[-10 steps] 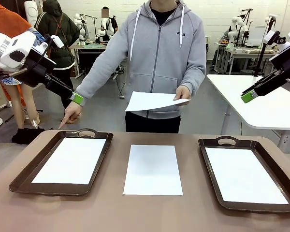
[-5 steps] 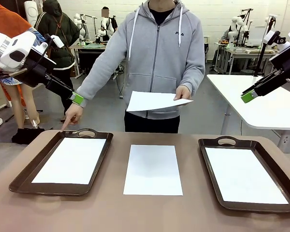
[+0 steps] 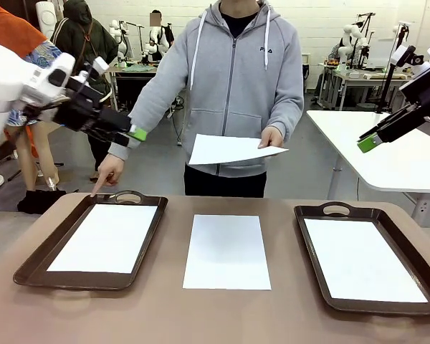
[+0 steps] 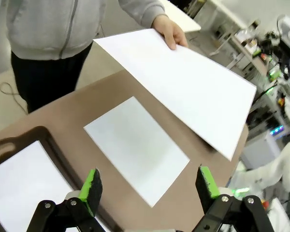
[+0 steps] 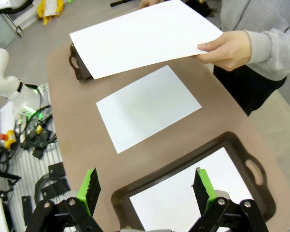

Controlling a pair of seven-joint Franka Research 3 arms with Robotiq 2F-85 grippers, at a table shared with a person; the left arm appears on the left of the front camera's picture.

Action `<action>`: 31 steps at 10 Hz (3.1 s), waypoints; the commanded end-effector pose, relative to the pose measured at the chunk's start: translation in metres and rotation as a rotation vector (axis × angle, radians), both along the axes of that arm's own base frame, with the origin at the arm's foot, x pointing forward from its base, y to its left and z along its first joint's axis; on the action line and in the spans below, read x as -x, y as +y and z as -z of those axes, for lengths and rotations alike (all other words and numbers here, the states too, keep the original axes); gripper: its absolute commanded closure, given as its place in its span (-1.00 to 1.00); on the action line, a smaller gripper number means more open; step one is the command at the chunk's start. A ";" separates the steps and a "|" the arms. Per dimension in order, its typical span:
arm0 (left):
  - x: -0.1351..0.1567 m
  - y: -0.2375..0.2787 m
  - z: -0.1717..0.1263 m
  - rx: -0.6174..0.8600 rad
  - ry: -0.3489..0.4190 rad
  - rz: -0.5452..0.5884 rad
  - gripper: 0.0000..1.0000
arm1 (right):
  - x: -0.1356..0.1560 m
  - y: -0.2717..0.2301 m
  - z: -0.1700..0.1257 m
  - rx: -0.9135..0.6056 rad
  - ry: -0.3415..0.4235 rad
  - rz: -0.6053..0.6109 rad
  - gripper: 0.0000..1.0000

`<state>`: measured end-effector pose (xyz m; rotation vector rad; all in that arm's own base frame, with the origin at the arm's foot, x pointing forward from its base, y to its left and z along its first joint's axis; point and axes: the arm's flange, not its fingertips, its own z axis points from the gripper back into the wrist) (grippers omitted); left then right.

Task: Sort the A4 documents.
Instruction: Receive the A4 Paper.

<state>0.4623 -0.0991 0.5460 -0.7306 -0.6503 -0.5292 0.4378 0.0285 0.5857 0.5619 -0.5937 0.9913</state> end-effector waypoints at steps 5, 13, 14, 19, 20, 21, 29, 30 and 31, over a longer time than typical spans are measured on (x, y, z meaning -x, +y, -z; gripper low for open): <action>-0.092 -0.045 0.046 0.317 0.463 -0.052 -1.00 | -0.001 0.001 0.001 -0.011 0.005 -0.006 -1.00; -0.129 -0.089 0.095 0.608 0.771 0.061 -1.00 | -0.001 0.001 0.001 -0.011 0.005 -0.006 -1.00; -0.131 -0.095 0.098 0.619 0.806 0.077 -1.00 | -0.001 0.001 0.001 -0.011 0.005 -0.006 -1.00; -0.135 -0.115 0.103 0.657 0.851 0.126 -1.00 | -0.001 0.001 0.001 -0.011 0.005 -0.006 -1.00; -0.134 -0.115 0.104 0.671 0.850 0.177 -1.00 | -0.001 0.001 0.001 -0.011 0.005 -0.006 -1.00; -0.134 -0.115 0.105 0.670 0.845 0.186 -0.66 | -0.001 0.001 0.001 -0.011 0.005 -0.006 -1.00; -0.131 -0.117 0.111 0.620 0.844 0.160 0.93 | -0.001 0.001 0.001 -0.011 0.005 -0.006 -1.00; -0.130 -0.117 0.111 0.620 0.840 0.156 0.25 | -0.001 0.001 0.001 -0.011 0.005 -0.006 -1.00; -0.130 -0.116 0.111 0.616 0.837 0.153 1.00 | -0.001 0.001 0.001 -0.011 0.005 -0.006 -1.00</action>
